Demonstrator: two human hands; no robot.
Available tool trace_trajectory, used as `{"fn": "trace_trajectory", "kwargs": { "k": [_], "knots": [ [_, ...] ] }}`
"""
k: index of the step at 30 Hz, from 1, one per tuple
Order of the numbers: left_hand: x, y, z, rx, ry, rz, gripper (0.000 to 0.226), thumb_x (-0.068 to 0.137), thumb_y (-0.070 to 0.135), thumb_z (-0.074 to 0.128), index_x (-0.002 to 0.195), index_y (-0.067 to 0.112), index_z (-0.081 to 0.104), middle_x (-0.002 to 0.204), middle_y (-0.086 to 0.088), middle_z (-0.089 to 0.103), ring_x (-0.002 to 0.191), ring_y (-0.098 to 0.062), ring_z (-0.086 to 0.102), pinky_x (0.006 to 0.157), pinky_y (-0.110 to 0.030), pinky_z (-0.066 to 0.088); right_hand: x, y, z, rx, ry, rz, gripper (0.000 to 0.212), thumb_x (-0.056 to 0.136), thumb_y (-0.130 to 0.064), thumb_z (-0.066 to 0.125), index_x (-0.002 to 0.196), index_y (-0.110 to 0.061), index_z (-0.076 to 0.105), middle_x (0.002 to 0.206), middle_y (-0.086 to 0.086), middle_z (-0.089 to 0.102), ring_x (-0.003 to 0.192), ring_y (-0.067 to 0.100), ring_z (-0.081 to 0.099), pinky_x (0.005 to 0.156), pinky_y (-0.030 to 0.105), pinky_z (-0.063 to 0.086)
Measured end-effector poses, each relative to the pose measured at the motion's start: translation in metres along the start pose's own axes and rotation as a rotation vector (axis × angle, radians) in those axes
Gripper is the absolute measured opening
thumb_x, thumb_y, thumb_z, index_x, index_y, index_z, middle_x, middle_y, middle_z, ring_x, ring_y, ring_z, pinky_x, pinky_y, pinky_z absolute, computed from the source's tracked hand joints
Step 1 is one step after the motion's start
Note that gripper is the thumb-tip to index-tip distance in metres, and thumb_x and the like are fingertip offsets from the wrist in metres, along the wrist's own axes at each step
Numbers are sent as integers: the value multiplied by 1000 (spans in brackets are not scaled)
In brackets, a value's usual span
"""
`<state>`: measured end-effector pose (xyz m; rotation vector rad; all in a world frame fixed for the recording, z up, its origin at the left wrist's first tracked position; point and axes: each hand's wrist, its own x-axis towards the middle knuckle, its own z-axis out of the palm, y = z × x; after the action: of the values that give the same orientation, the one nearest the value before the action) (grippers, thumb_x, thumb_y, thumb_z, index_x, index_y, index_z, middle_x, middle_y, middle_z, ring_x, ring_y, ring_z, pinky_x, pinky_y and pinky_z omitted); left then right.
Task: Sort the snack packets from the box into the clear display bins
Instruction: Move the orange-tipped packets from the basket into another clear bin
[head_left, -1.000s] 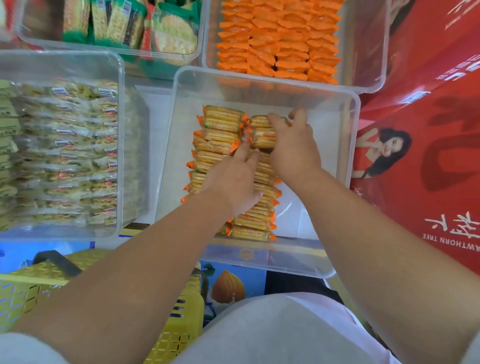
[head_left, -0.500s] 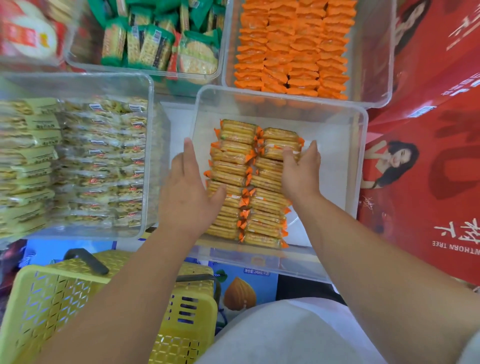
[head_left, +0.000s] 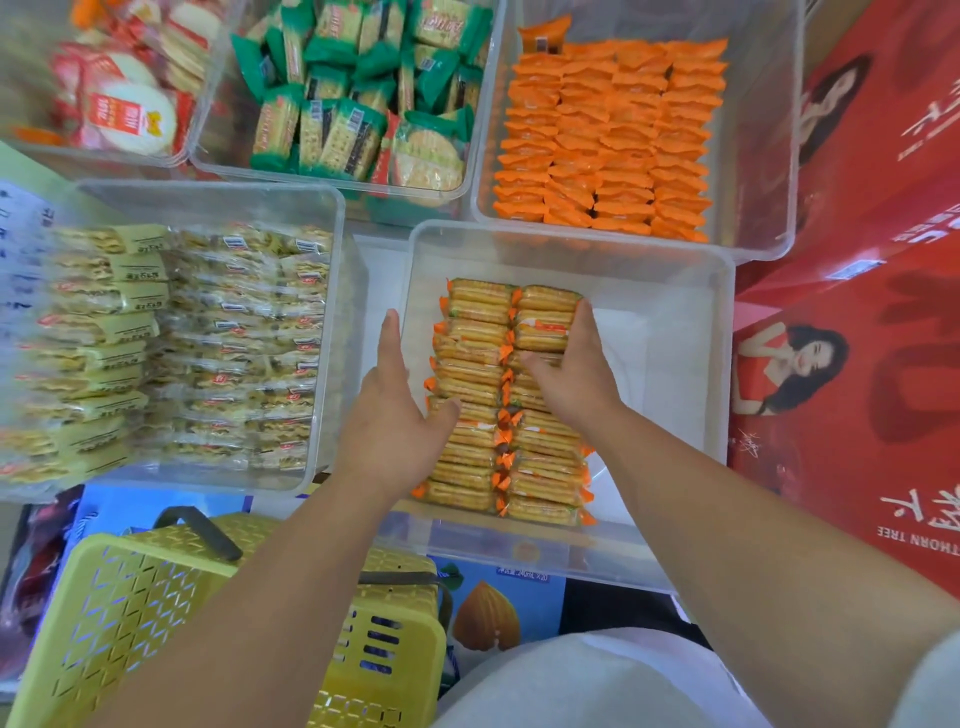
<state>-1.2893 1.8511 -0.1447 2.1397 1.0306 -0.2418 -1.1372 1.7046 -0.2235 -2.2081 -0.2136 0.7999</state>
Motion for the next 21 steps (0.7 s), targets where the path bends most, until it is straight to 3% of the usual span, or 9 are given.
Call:
{"fn": "trace_trajectory", "kwargs": {
  "k": [3,5,8,12,17,21],
  "knots": [
    [2,-2,0,-114,8,-49,91,101,31,59,151,62,-10,141,-4,55,99,-22,71,88,-51,58,-5,5,-17,82,-51,4,87,100,-50,54,161,-28,-4,170,-5,7,155,17,13,125,45,20],
    [1,-2,0,-148,27,-77,81,105,22,49,154,60,-3,134,1,59,88,-21,69,80,-48,60,-14,6,-20,169,92,49,80,103,-52,45,162,-25,-3,170,-2,3,156,17,8,126,44,15],
    [0,1,0,-118,47,-76,77,105,13,40,157,54,1,134,1,59,94,-23,66,81,-45,58,-38,4,-10,341,293,283,78,103,-58,37,162,-25,-3,170,0,0,156,20,2,126,44,10],
    [-1,2,-1,-129,41,-68,77,105,9,39,160,49,2,139,-2,57,105,-26,64,90,-51,56,-62,2,15,455,190,412,76,104,-57,34,161,-26,-4,170,-2,8,155,25,12,124,49,17],
    [-2,1,0,-156,29,-59,78,105,12,42,159,51,1,147,-3,52,111,-30,65,95,-55,55,-66,-2,29,540,63,341,70,102,-55,43,161,-34,10,164,-7,28,150,23,29,121,51,28],
    [-1,-1,2,-134,53,-48,78,105,12,43,160,48,2,151,-5,49,122,-28,61,100,-46,51,-66,6,13,487,-2,291,67,95,-53,57,154,-32,30,150,-6,48,139,23,45,115,52,38]
  ]
}}
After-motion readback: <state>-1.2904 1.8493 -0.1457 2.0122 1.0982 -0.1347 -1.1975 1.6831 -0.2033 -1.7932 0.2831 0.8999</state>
